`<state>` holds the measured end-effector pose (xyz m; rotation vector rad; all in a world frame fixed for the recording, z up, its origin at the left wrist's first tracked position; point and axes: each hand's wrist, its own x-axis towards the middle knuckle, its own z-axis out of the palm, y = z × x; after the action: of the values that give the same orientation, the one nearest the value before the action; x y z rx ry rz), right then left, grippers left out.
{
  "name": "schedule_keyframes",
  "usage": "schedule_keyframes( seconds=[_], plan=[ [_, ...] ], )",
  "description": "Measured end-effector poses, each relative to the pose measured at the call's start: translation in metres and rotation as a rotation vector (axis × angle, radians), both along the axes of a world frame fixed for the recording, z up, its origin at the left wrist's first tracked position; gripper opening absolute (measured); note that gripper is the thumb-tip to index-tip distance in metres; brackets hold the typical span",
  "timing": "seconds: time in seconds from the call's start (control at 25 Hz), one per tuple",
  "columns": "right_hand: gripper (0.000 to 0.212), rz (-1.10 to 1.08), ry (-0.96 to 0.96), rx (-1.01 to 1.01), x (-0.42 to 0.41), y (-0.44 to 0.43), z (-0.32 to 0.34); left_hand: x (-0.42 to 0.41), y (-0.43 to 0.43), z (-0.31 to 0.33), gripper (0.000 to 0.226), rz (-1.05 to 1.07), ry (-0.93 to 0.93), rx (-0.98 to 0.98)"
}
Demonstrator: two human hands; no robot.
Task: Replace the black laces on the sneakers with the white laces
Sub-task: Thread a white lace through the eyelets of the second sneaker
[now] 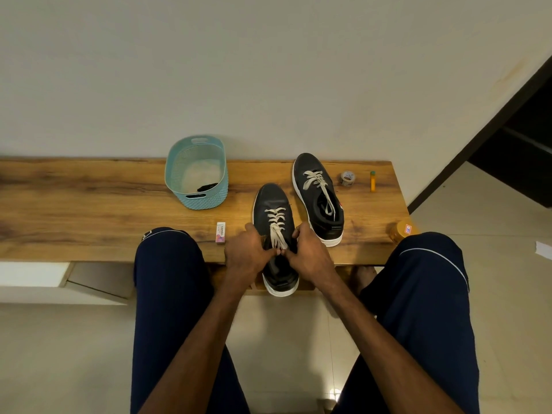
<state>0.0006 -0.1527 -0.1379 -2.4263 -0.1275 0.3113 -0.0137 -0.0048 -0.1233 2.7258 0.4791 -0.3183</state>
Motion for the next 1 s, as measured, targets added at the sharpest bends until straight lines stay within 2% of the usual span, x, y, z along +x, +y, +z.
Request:
schedule_keyframes(
  seconds=[0.12,0.24,0.48,0.6,0.68,0.72,0.8,0.88,0.92,1.0],
  plan=[
    [0.047,0.004,0.055,0.006,0.003,-0.004,0.001,-0.002,0.001,-0.006,0.068,0.012,0.038,-0.093],
    [0.045,0.016,0.107,0.034,0.005,-0.008,0.001,0.0,-0.001,-0.009,0.055,0.005,-0.064,-0.157],
    [0.035,-0.059,-0.005,0.151,0.005,0.006,0.008,0.013,0.001,-0.003,0.046,-0.004,-0.209,-0.163],
    [0.032,-0.031,-0.033,0.162,0.008,-0.001,0.018,0.005,0.007,-0.004,0.064,0.021,-0.124,-0.303],
    [0.036,-0.051,-0.153,0.039,0.014,-0.019,0.029,-0.005,0.011,-0.008,0.092,0.002,0.021,-0.512],
    [0.043,-0.092,-0.199,-0.06,0.019,-0.031,0.033,-0.009,0.011,-0.009,0.109,-0.012,0.084,-0.592],
    [0.066,-0.155,-0.136,-0.227,0.031,-0.054,0.031,-0.012,0.006,-0.013,0.132,-0.053,0.144,-0.579],
    [0.082,-0.13,0.039,-0.247,0.036,-0.062,0.021,-0.01,-0.005,-0.014,0.127,-0.043,0.082,-0.463],
    [0.08,-0.106,0.091,-0.219,0.036,-0.06,0.016,-0.007,-0.008,-0.013,0.12,-0.024,0.033,-0.441],
    [0.061,-0.101,0.08,-0.216,0.033,-0.054,0.009,0.002,-0.01,-0.014,0.11,0.023,-0.06,-0.445]
  ],
)
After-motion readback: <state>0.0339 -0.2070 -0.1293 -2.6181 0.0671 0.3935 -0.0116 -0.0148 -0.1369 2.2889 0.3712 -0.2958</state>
